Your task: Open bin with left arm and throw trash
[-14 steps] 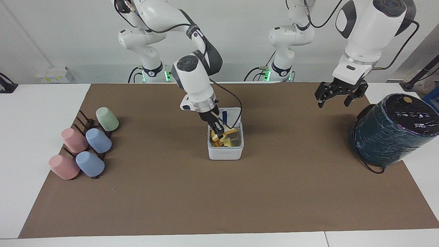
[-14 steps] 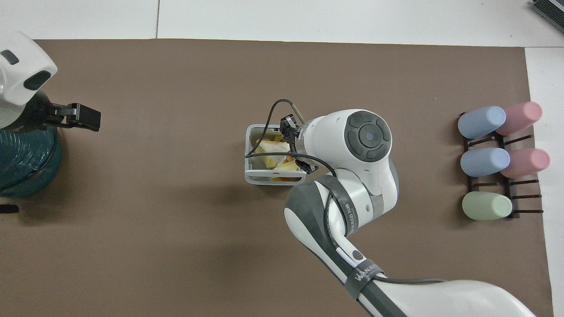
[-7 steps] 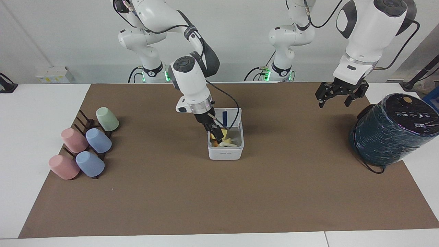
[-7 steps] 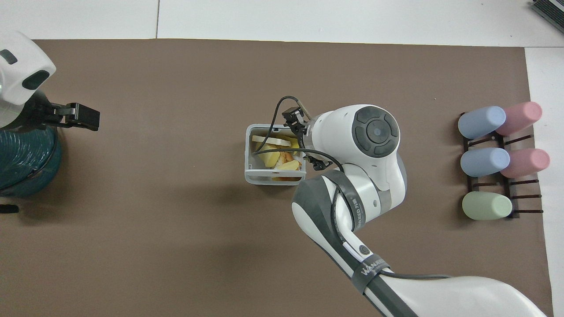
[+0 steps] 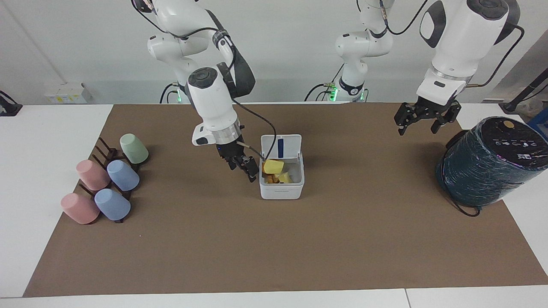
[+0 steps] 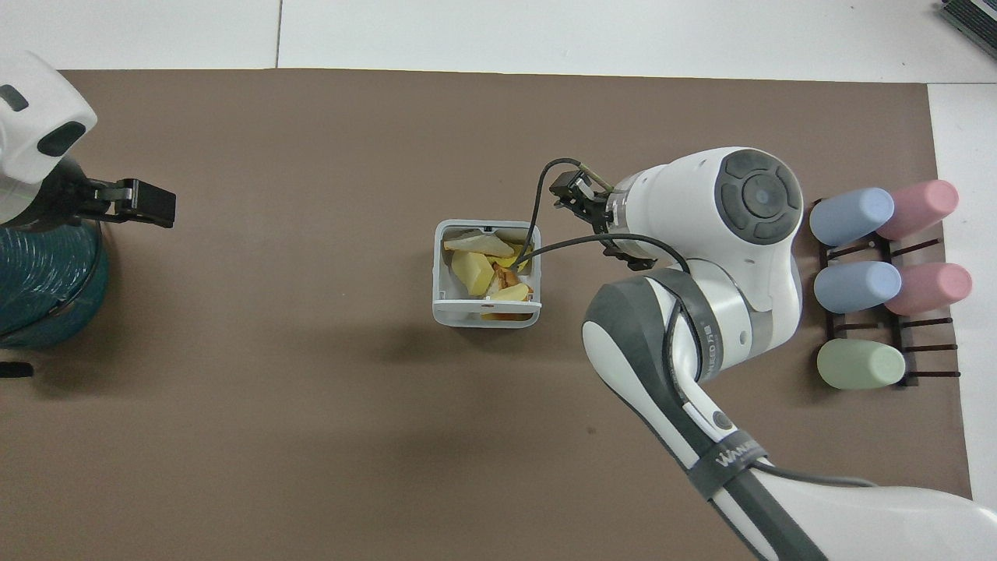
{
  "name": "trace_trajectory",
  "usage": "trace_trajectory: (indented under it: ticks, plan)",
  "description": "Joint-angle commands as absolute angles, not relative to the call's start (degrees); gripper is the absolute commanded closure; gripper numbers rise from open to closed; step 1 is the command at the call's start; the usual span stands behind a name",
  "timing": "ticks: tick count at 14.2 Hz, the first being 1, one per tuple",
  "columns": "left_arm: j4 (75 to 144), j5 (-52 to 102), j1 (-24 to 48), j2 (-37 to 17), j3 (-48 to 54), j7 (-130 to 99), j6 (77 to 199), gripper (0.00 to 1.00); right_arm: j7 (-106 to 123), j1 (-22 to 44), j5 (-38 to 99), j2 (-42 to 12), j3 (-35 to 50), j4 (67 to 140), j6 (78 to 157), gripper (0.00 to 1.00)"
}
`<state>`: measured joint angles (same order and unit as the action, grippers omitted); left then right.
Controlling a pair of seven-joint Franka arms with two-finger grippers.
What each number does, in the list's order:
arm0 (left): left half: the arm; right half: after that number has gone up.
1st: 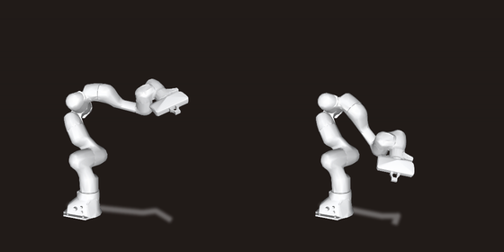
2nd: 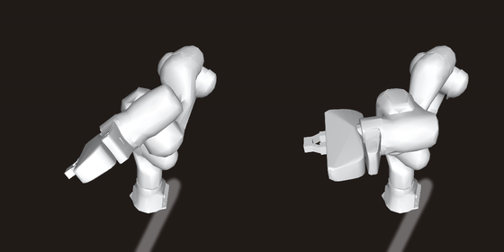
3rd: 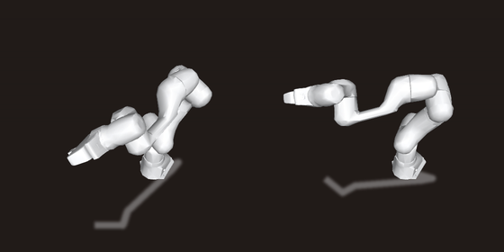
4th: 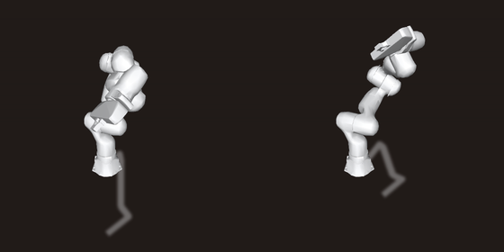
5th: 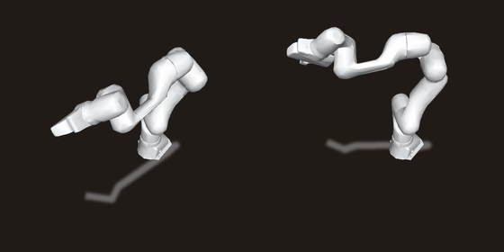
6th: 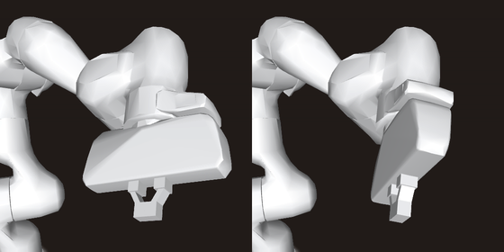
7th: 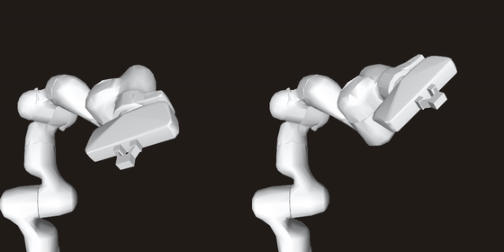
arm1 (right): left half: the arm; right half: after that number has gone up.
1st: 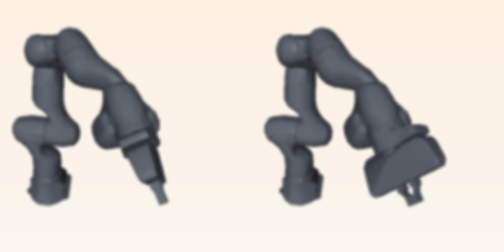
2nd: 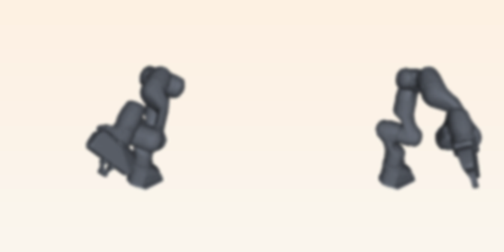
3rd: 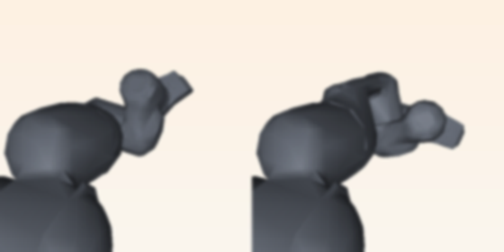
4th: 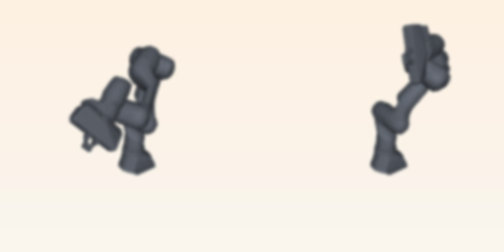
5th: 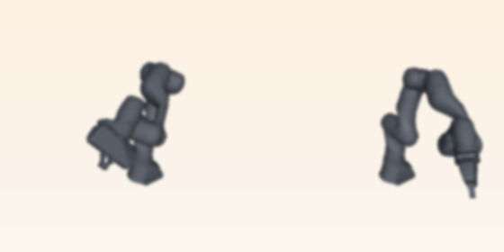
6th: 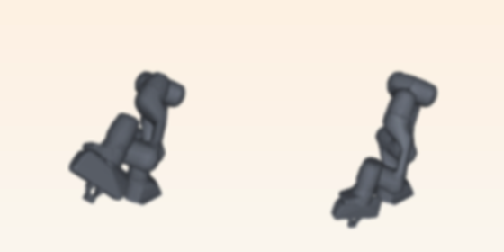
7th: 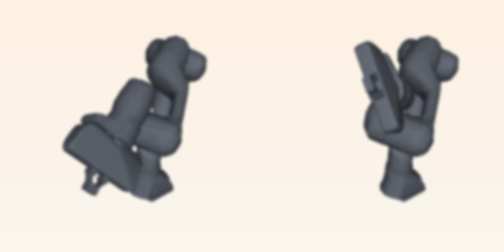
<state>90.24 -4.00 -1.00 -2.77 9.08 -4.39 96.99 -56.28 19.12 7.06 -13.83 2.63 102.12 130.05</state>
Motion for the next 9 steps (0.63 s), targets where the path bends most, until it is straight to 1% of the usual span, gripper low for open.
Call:
trace_trajectory:
  ticks: [1,3,6,9]
  plan:
    - [92.6,-3.8,-1.5,-0.9,9.2,-3.4,98.3,0.00,-46.6,15.8,6.2,-10.7,3.1,103.2,127.0,0.00]
    - [92.5,-3.8,-1.6,-0.9,9.2,-3.4,98.3,0.00,-40.4,12.9,6.2,-8.7,3.2,103.2,124.9,0.00]
    - [92.5,-3.6,-1.6,-0.9,9.3,-2.9,98.4,0.00,-26.2,9.0,6.2,-4.9,3.1,103.1,123.8,0.00]
    - [92.6,-3.6,-1.6,-0.9,9.3,-2.8,98.5,0.00,-18.7,5.3,5.5,-2.6,3.0,102.6,118.2,0.00]
